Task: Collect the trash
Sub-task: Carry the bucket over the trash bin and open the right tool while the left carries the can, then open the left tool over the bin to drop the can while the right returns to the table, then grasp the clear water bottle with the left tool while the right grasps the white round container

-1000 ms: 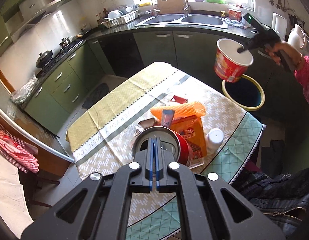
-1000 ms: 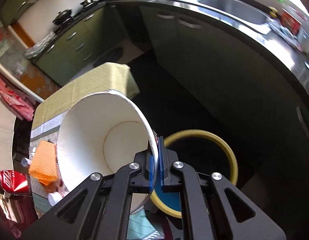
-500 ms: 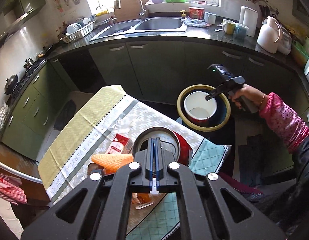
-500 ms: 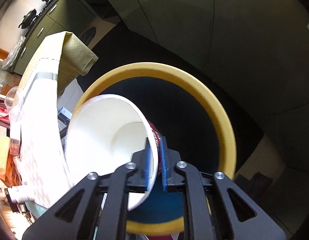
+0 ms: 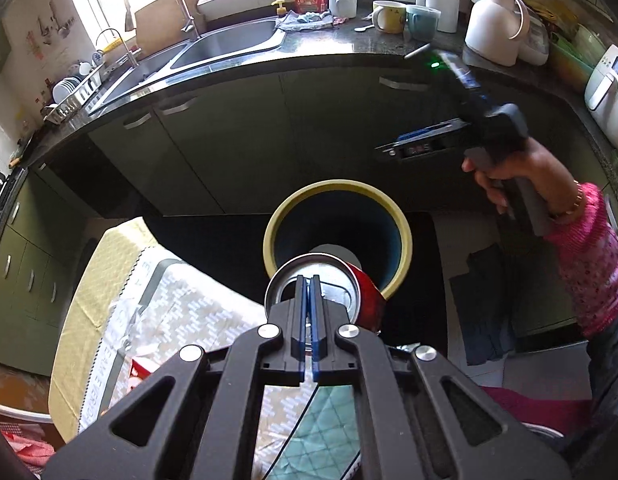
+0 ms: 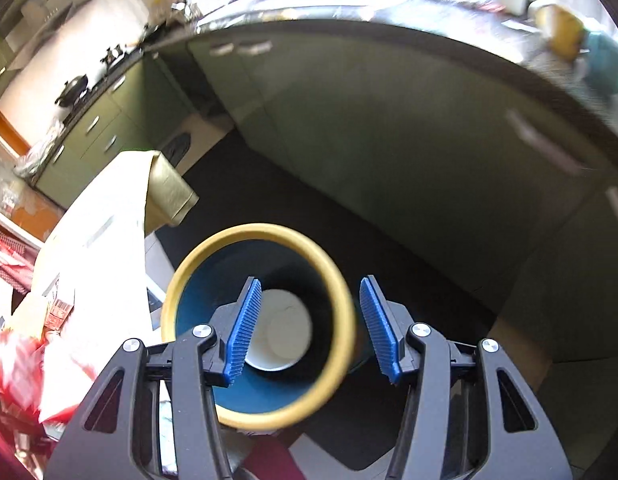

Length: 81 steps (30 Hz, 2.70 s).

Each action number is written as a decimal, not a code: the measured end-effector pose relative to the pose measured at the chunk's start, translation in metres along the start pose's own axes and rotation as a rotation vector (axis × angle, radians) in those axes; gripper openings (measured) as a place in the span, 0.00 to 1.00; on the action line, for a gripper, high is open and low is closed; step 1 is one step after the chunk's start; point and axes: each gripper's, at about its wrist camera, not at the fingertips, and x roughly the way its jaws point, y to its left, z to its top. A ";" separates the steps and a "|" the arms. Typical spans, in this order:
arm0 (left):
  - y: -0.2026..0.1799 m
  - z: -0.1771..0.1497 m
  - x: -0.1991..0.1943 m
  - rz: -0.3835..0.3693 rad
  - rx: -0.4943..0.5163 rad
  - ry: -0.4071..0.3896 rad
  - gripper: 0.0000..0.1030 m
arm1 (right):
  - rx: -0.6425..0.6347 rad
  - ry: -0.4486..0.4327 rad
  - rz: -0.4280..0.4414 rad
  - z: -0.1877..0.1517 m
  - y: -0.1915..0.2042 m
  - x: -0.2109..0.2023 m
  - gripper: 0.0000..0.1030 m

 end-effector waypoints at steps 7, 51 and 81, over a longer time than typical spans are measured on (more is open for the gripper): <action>-0.021 0.036 0.105 0.006 -0.012 0.073 0.02 | 0.028 -0.034 -0.045 -0.049 -0.035 -0.044 0.51; 0.182 -0.308 -0.103 0.197 -0.601 0.097 0.52 | -1.020 0.124 0.432 -0.205 0.397 -0.019 0.56; 0.255 -0.288 -0.002 0.240 -0.919 0.263 0.69 | -0.912 0.055 0.367 -0.176 0.355 -0.032 0.39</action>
